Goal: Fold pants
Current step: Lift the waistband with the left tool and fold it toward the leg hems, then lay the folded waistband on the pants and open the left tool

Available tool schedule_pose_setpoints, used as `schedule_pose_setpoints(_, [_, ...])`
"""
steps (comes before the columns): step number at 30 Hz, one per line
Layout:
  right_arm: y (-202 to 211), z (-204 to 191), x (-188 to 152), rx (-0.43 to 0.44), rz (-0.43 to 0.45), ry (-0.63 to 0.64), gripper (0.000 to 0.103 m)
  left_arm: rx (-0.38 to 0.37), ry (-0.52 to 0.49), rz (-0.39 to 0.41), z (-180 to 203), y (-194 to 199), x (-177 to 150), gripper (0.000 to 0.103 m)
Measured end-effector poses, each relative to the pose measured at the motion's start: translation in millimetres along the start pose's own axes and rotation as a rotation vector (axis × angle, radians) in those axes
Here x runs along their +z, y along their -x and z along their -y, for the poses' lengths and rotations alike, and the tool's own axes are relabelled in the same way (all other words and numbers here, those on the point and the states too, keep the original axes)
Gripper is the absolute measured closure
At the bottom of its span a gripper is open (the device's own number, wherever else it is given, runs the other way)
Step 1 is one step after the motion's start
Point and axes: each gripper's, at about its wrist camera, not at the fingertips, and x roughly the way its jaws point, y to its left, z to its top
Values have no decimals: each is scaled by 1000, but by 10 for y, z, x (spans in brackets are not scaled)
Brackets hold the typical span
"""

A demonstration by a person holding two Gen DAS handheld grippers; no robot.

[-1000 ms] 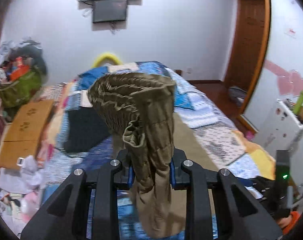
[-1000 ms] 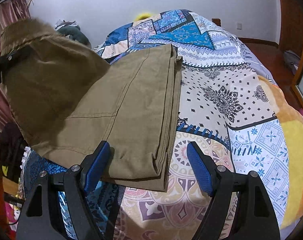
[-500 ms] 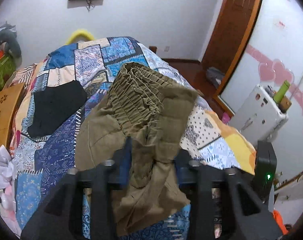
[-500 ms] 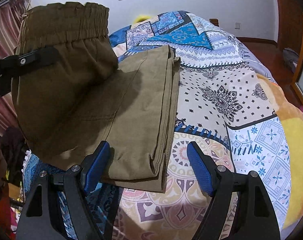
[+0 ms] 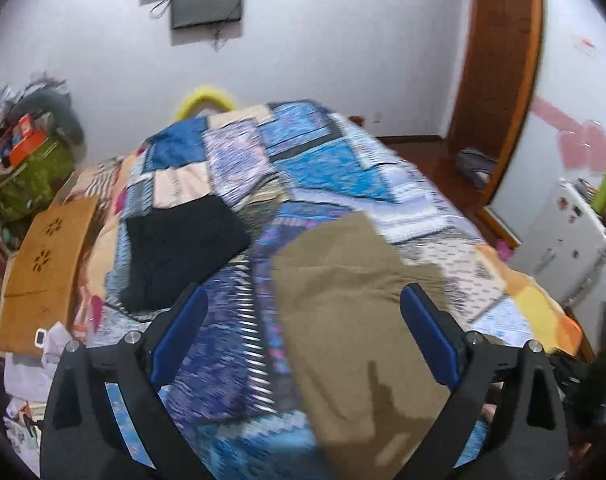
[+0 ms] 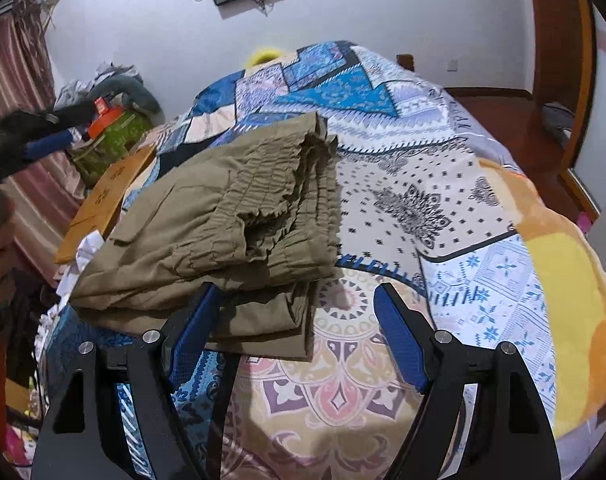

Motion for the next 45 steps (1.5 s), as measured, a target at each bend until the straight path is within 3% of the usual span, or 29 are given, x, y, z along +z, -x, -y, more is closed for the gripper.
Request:
schedule_pose_setpoints(4, [93,64,36,-20,18,-33,27,25,72,-84,-394,-473,163,5])
schedule_pose_setpoints(7, [156,87,130,-43,35,-53,27,116,87,-162,-611,-955,281,5])
schedule_pose_setpoints(11, [270,52,281,-52,90,-59,22,80,133,-240,-748,-1495,363,5])
schedule_pose_setpoints(14, [243,19,336,-57,102,-54,21,8,154,-302,-719,-1854,362,5])
schedule_pose_setpoints(18, [80,-14,365,-61,58,-48,21,-42,87,-444,-533,-2314,226,5])
schedule_pose_setpoints(20, [-19,-20,337,-52,29,-57,21,17,0,-472,-419,-2451,110,0])
schedule_pose_setpoints(28, [-2,-28,305,-41,29,-73,21,107,-75,-423,-468,-2266,-62,0])
schedule_pose_setpoints(30, [62,-38,292,-44,42,-62,21,167,-103,-404,-491,-2107,-131,0])
schedule_pose_setpoints(38, [257,-151,178,-48,59,14,21,284,-69,-405,-828,-1453,-461,0])
schedule_pose_setpoints(45, [261,-253,71,-15,42,70,21,236,-13,-411,-1034,-827,-945,0])
